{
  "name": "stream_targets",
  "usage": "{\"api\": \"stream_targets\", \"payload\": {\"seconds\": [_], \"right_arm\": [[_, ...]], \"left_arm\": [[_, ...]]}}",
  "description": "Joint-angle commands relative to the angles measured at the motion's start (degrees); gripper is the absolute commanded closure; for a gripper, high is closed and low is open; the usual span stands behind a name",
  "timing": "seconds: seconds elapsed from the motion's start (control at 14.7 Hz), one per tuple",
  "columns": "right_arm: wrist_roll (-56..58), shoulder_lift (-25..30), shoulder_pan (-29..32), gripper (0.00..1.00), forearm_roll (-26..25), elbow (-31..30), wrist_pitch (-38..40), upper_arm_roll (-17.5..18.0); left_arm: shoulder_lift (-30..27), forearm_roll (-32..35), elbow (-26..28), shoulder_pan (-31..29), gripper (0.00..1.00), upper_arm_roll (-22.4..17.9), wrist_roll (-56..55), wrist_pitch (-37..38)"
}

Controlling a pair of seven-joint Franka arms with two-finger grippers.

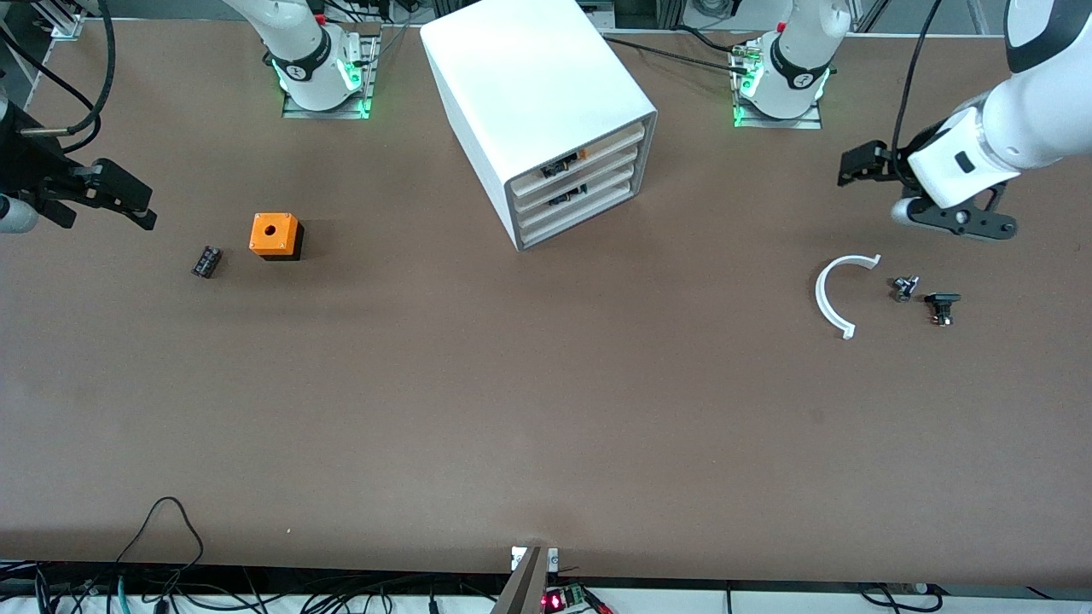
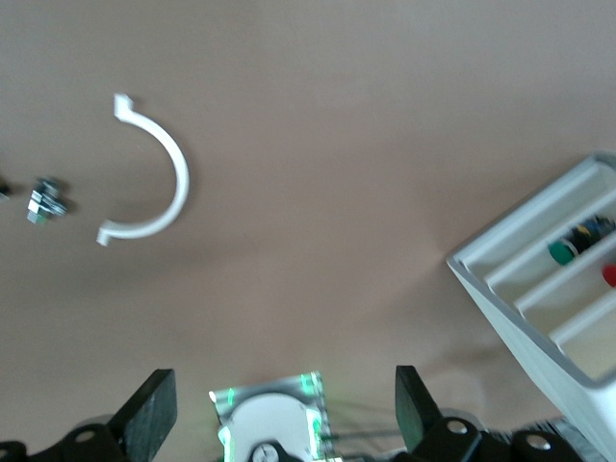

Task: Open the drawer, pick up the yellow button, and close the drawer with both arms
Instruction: 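Reach the left gripper toward the white cabinet's drawer handle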

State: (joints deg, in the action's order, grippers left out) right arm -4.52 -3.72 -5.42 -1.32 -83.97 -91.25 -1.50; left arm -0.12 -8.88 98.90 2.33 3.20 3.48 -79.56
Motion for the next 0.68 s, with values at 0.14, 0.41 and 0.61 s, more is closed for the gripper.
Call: {"api": "stream_targets", "payload": {"seconds": [0.14, 0.41, 0.61], "right_arm": [[-0.9, -1.3, -0.6, 0.00, -0.9, 0.7, 3.3, 0.3], [-0.3, -3.7, -0.4, 0.00, -0.3, -0.2, 2.6, 0.2], [1.2, -4.5, -0.7, 0.00, 0.9, -0.8, -0.3, 0.3]], "left_arm": [[4.8, -13.4, -0.6, -0.8, 0.00, 0.0, 4.8, 5.5], [8.6, -27.5, 1.5, -0.8, 0.00, 0.0, 6.6, 4.0], [8.5, -36.9, 11.1, -0.9, 0.01, 0.0, 19.5, -1.9]]}}
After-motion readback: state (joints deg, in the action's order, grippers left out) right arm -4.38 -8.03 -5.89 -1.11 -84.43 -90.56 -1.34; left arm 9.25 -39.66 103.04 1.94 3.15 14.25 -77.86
